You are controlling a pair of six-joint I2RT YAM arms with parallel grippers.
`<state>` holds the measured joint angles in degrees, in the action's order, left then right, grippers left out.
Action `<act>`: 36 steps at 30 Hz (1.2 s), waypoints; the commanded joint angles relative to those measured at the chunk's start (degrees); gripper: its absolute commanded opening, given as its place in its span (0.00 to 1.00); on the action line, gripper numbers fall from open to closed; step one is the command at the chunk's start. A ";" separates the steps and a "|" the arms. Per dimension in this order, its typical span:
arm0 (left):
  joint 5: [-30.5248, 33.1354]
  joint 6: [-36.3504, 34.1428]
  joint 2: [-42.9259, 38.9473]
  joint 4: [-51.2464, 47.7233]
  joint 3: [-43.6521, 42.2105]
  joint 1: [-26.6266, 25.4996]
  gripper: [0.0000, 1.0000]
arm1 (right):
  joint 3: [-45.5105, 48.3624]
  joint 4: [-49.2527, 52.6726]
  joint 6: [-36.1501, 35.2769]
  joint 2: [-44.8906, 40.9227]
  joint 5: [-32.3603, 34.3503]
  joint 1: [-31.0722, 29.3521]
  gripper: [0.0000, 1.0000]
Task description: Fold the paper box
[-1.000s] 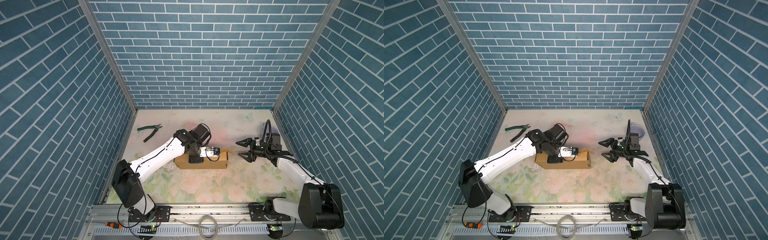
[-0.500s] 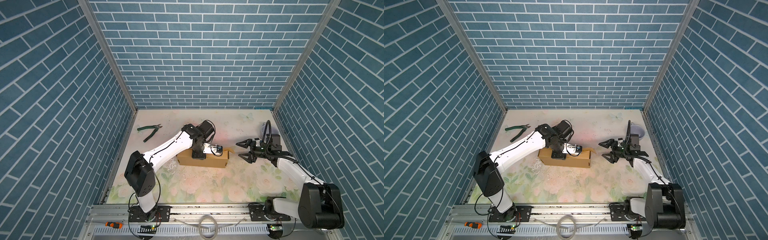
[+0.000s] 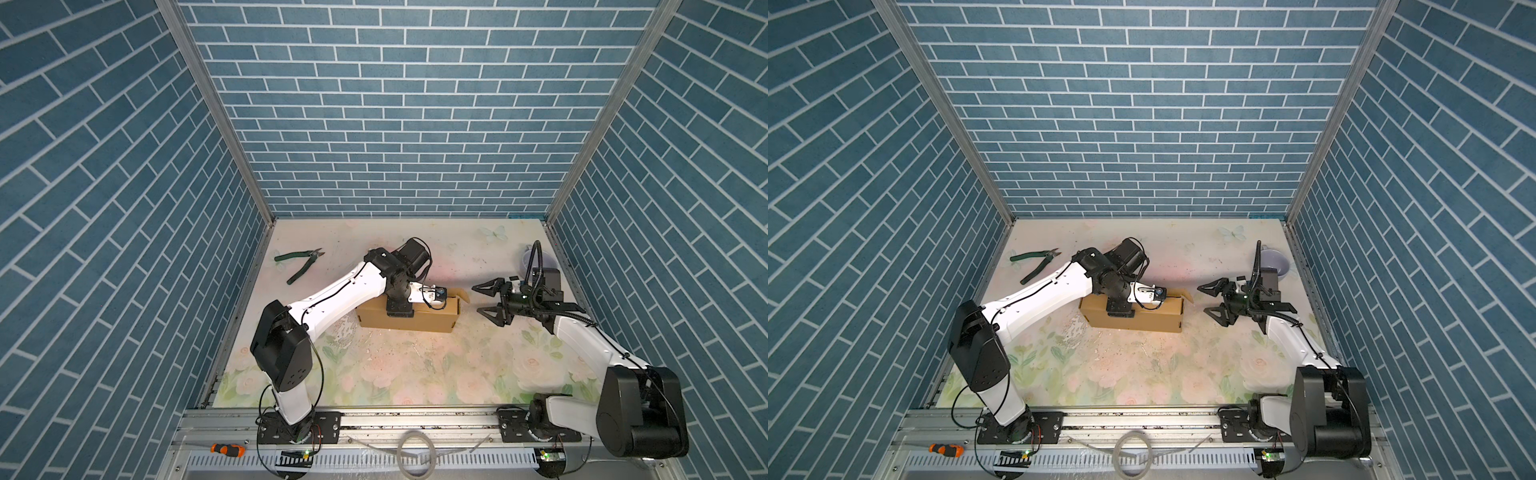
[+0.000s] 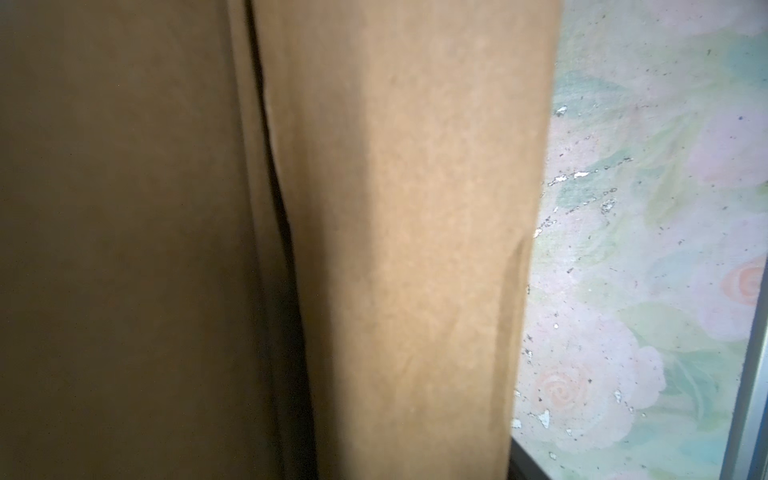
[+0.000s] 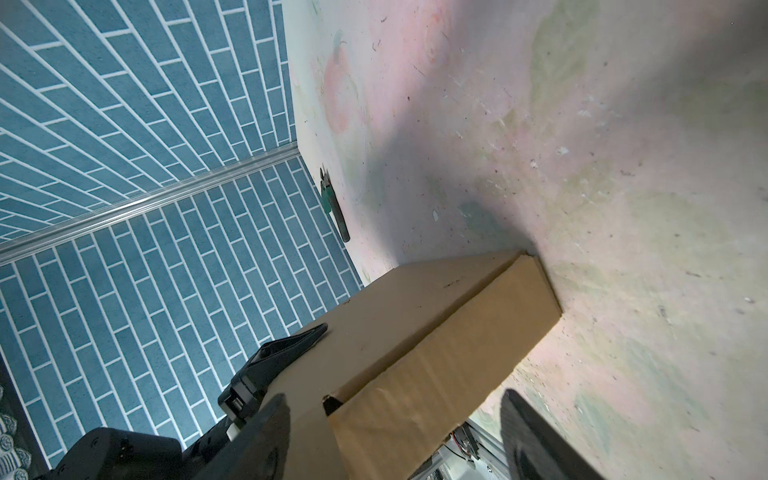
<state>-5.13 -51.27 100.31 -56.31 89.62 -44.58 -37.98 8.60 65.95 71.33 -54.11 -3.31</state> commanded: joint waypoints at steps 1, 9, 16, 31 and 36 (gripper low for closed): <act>0.42 -1.20 1.40 1.38 -0.33 0.62 0.68 | 1.06 0.10 -1.36 -0.75 0.67 0.23 0.79; -1.03 -2.36 3.74 -0.20 2.04 1.47 0.51 | 0.82 0.10 -1.78 -0.91 0.84 0.23 0.79; -2.07 -2.88 4.14 -2.73 5.12 2.20 0.39 | 0.20 1.61 -5.21 -1.67 2.59 0.22 0.79; -9.03 -4.22 9.48 -7.78 10.64 5.98 0.33 | -17.84 25.13 -47.90 -13.94 29.60 -7.54 0.71; -11.05 -5.20 10.94 -9.21 13.16 7.28 0.33 | -26.24 31.72 -59.34 -8.80 33.21 -15.02 0.66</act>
<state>-12.32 -55.09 109.54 -63.68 101.49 -38.28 -59.02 33.80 18.85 59.66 -25.69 -15.53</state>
